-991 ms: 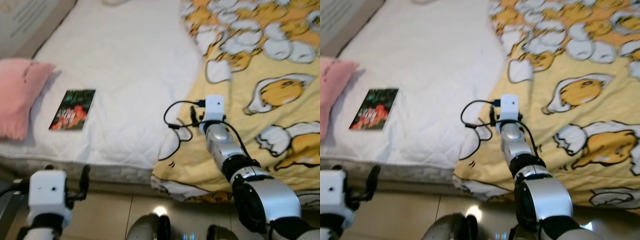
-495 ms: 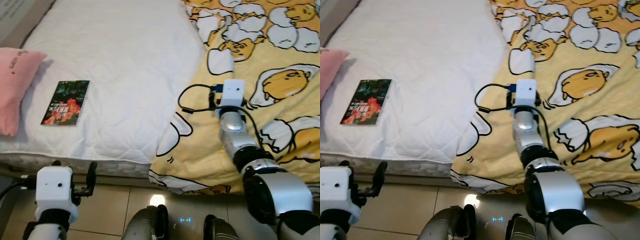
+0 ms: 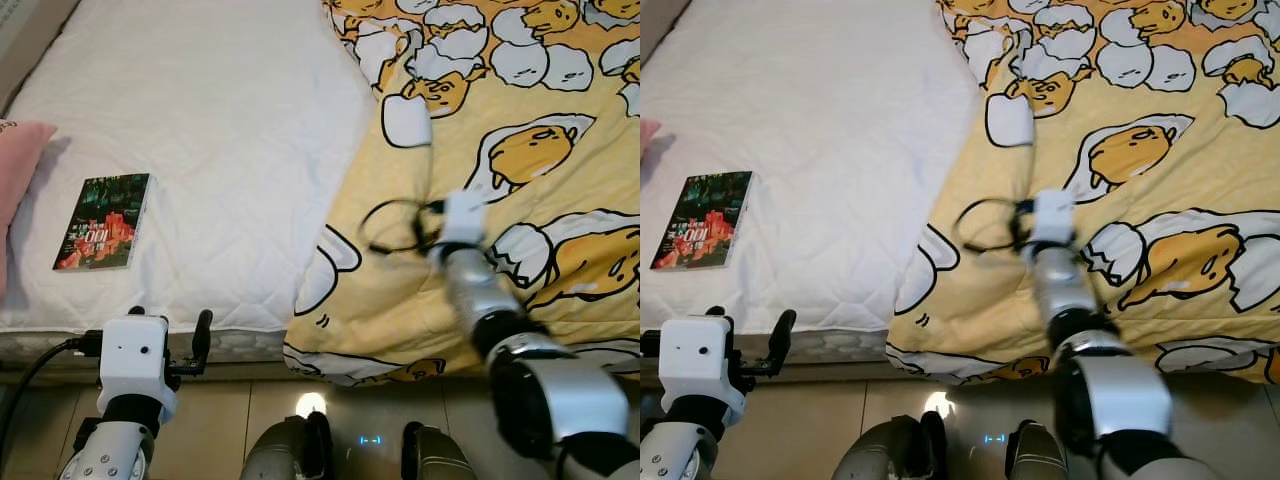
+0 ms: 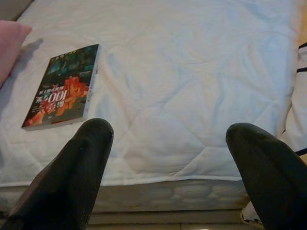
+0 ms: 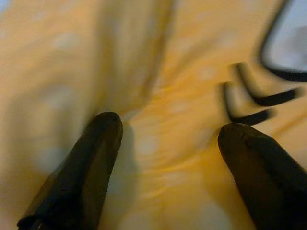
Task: Clean up the room
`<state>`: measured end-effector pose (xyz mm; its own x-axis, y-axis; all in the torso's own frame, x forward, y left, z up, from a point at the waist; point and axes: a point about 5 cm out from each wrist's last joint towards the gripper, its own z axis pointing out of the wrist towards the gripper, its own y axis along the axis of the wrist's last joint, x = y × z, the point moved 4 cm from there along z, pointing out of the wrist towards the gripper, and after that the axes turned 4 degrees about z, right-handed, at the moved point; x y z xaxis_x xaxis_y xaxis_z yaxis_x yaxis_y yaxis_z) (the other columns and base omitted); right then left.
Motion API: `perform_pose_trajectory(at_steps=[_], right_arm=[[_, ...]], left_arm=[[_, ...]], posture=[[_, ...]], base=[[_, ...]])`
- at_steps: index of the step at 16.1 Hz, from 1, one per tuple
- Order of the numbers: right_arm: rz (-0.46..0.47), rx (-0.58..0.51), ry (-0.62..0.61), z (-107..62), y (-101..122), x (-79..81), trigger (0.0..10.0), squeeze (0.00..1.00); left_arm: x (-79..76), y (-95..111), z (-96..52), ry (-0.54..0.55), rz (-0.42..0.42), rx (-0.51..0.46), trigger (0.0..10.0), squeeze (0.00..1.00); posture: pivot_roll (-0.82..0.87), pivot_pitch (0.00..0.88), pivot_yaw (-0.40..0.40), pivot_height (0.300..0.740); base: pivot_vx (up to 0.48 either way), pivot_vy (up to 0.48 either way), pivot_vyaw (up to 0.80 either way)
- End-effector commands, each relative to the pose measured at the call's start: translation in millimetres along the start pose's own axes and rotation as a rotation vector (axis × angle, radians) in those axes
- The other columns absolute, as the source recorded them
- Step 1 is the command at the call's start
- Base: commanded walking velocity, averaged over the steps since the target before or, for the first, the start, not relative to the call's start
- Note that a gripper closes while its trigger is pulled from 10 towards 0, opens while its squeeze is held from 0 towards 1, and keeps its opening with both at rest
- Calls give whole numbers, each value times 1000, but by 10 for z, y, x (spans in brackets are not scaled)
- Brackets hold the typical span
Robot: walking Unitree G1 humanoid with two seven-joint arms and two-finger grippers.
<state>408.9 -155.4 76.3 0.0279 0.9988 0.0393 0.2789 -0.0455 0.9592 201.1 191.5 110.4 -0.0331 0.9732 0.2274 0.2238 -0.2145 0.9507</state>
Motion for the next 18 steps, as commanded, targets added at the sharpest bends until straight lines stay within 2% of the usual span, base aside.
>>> perform_pose_trajectory(at_steps=[1,3,7,9,12,13,15,18], right_arm=[[-1,42,32,-14,-100,71,0,0],[-8,43,87,-17,-105,184,0,0],[-14,57,117,-31,-152,221,0,0],[-29,43,165,-43,-153,305,0,0],[-89,34,333,-119,-227,676,0,0],[-115,47,420,-196,-335,882,0,0],[-107,92,539,-357,-576,1159,0,0],[-103,122,611,-486,-751,1303,0,0]], left_arm=[[83,-66,-31,25,28,27,10000,0],[101,-68,-31,37,32,28,10000,0],[103,-79,-39,45,31,30,10000,0],[111,-84,-36,47,32,31,10000,0],[102,-94,-41,44,34,34,10000,0],[107,-94,-32,43,36,32,10000,0],[116,-86,-16,44,40,28,10000,0],[118,-88,-15,45,41,28,10000,0]], posture=[[143,252,167,740],[150,257,159,740],[149,257,154,740],[148,260,154,740],[148,259,157,740],[150,256,158,740],[148,254,159,740],[149,252,159,740]], base=[[0,0,0],[0,0,0],[0,0,0],[0,0,0],[0,0,0],[0,0,0],[0,0,0],[0,0,0]])
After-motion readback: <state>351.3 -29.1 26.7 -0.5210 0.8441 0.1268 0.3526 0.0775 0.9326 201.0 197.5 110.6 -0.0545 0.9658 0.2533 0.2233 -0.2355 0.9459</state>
